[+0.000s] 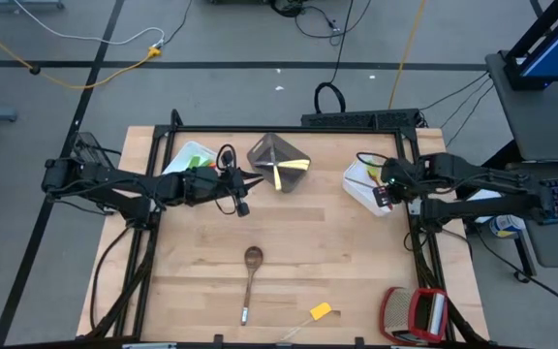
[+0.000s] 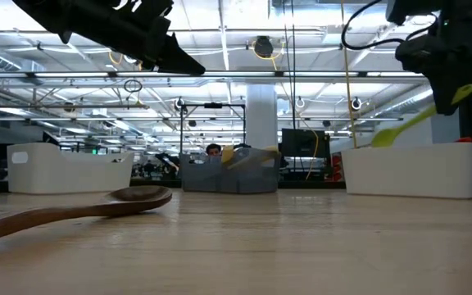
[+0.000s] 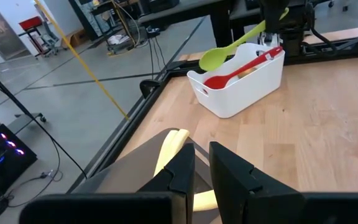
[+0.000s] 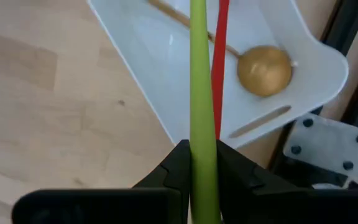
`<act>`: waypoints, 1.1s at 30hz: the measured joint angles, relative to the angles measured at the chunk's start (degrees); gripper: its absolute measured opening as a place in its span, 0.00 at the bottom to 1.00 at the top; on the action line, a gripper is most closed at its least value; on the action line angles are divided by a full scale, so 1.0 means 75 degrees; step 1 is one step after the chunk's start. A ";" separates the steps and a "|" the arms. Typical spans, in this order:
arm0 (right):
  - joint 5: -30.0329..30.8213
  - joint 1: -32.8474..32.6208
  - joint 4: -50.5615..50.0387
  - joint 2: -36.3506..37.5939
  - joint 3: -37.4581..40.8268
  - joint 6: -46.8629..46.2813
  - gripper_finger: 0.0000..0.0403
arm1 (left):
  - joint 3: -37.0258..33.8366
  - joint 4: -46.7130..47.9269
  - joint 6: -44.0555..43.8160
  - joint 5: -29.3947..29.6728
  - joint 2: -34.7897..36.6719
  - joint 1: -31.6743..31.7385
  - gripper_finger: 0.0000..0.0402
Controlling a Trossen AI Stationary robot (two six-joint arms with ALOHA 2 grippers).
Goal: Pick & Place Kitchen Items
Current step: Put the green serving spoon into the right white bin, then put the brown serving spoon into the right white bin
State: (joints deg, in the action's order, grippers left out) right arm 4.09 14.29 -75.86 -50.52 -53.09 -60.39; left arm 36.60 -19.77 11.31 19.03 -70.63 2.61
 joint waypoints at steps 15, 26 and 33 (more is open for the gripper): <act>-0.0757 0.0591 0.1403 -0.0445 0.1200 0.0776 0.12 | 0.0000 0.0038 0.0000 0.0001 0.0000 0.0000 0.13; -0.0312 0.1153 0.1527 -0.0449 0.1201 0.1775 0.25 | 0.0003 0.0112 -0.0003 0.0002 0.0000 0.0000 0.13; -0.0109 0.1208 0.2156 -0.0446 0.1202 0.2443 0.30 | 0.0003 0.0262 -0.0148 0.0000 0.0000 0.0000 0.13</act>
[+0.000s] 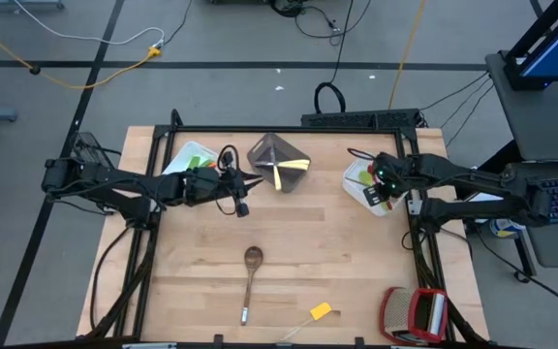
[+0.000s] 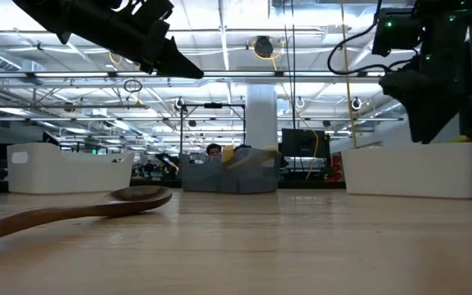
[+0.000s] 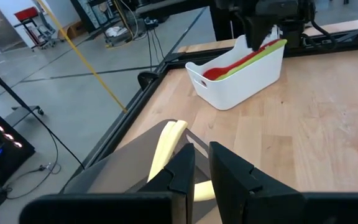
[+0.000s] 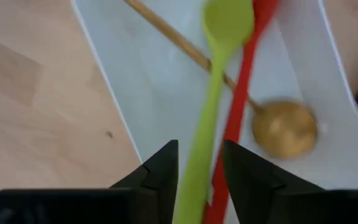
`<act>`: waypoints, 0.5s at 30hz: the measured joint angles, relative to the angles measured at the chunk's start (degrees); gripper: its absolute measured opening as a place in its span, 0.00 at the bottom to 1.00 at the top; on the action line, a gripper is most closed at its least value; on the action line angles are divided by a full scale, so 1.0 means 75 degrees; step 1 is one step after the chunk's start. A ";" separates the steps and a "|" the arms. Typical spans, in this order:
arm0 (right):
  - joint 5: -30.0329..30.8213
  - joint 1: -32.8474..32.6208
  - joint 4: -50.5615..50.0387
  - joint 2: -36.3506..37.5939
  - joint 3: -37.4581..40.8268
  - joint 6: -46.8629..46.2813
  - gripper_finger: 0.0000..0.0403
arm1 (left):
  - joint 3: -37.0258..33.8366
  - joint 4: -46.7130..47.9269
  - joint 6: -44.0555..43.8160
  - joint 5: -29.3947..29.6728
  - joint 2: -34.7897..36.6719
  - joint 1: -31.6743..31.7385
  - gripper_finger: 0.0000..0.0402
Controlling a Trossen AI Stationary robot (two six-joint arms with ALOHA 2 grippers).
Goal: Pick & Place Kitchen Items
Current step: Put the brown serving spoon into the right white bin
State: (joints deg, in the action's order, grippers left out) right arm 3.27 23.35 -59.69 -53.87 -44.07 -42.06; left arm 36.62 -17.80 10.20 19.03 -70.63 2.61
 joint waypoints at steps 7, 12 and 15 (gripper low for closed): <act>0.0192 -0.0003 0.2081 0.0000 0.0000 0.1396 0.32 | 0.0000 0.0063 -0.0095 -0.0125 0.0000 -0.0010 0.13; 0.0169 -0.0052 0.3699 0.0000 0.0000 0.2501 0.36 | 0.0000 0.0073 -0.0094 -0.0125 0.0000 -0.0015 0.13; 0.0165 -0.0146 0.4272 0.0000 0.0000 0.3193 0.38 | 0.0003 0.0174 -0.0091 -0.0128 0.0000 -0.0017 0.13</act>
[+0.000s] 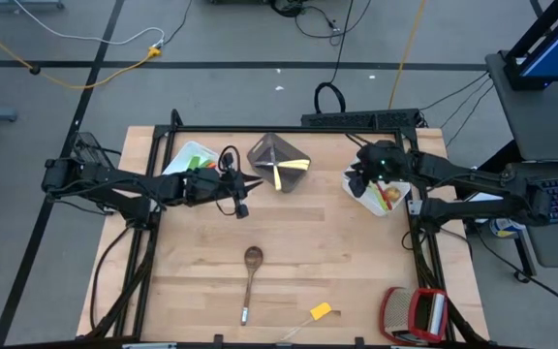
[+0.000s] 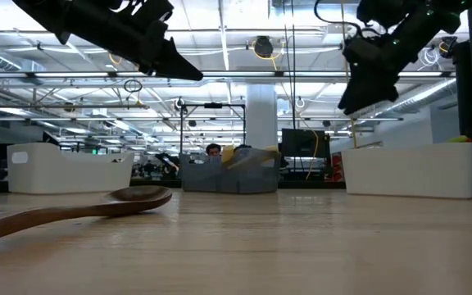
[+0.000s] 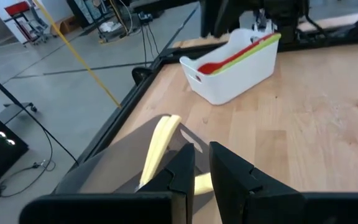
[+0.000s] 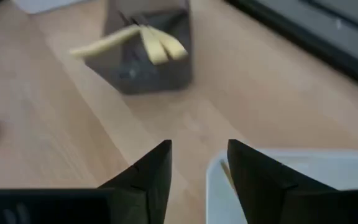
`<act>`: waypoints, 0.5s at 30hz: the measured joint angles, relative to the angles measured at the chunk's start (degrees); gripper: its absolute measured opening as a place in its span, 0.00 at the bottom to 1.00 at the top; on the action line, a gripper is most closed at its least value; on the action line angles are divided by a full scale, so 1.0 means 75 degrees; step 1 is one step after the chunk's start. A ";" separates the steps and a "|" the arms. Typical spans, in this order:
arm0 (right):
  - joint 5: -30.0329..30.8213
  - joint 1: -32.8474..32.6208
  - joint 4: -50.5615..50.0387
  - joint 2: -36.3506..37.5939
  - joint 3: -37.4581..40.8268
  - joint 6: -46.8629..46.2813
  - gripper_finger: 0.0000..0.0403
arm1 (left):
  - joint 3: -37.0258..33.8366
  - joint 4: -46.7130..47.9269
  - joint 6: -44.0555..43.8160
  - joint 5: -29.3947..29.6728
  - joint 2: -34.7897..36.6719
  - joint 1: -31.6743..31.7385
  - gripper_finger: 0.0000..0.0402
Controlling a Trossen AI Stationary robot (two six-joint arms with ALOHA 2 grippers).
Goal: Pick & Place Kitchen Items
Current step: Put the brown serving spoon into the right white bin
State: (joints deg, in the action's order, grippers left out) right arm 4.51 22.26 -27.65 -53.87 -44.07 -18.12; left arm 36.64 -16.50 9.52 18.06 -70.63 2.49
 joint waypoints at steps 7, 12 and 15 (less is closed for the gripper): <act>0.0003 -0.0249 0.0456 0.0000 0.0000 0.0646 0.43 | 0.0000 0.0472 -0.0369 -0.0009 -0.0003 0.0002 0.13; 0.0014 -0.0288 0.0456 -0.0003 0.0000 0.0777 0.42 | 0.0000 0.0802 -0.0910 -0.0018 -0.0003 0.0002 0.13; 0.0007 -0.0288 0.0456 -0.0003 0.0000 0.1000 0.41 | 0.0000 0.0936 -0.1124 -0.0019 -0.0003 0.0002 0.13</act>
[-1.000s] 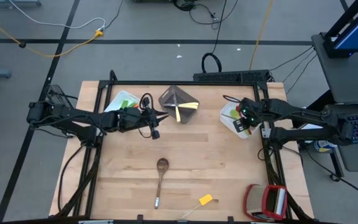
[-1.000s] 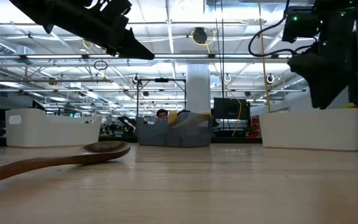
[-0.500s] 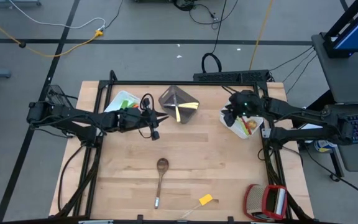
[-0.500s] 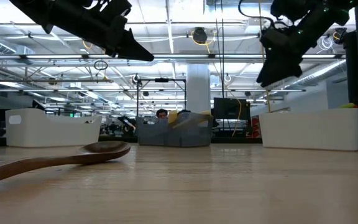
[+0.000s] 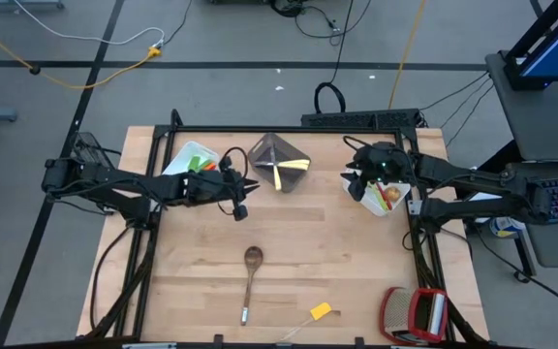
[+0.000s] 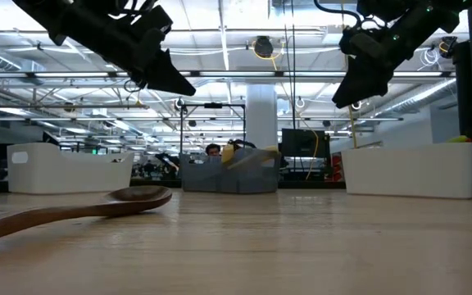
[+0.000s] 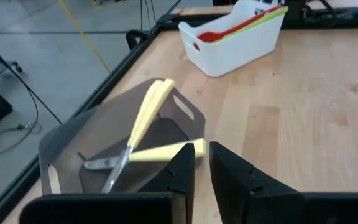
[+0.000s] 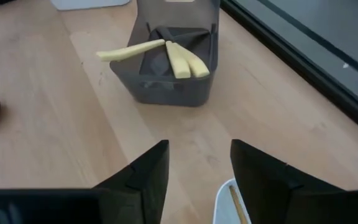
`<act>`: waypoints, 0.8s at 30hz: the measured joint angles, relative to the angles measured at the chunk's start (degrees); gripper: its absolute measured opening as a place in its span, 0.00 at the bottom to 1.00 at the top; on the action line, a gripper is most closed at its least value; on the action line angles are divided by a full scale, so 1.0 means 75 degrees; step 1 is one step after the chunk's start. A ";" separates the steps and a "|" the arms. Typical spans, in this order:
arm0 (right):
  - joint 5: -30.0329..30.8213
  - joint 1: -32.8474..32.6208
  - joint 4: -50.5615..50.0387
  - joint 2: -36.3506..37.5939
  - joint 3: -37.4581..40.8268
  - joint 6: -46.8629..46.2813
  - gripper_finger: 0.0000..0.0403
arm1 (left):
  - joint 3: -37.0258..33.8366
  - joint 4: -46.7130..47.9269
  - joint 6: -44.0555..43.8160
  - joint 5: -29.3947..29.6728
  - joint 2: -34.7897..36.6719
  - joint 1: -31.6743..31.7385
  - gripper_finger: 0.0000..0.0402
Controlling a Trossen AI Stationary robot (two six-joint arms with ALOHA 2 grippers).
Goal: Pick & Place Kitchen Items
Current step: Put the brown serving spoon into the right white bin
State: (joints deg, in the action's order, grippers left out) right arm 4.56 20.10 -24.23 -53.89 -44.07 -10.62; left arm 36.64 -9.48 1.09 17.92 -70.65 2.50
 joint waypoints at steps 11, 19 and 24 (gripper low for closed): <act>-0.0017 0.0000 0.0876 0.0006 0.0290 0.0636 0.42 | 0.0000 0.0774 -0.0175 0.0001 0.0000 0.0000 0.13; -0.0568 -0.0022 0.2561 -0.0003 0.1108 0.1343 0.46 | 0.0000 0.0917 -0.0240 0.0001 0.0000 -0.0001 0.13; -0.0843 -0.0338 0.2878 -0.0003 0.1113 0.1312 0.46 | 0.0000 0.0918 -0.0454 0.0004 0.0000 -0.0001 0.13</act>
State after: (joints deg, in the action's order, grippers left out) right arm -1.77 17.56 -2.65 -53.91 -35.73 -0.78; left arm 36.64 -2.59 -2.32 17.96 -70.65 2.49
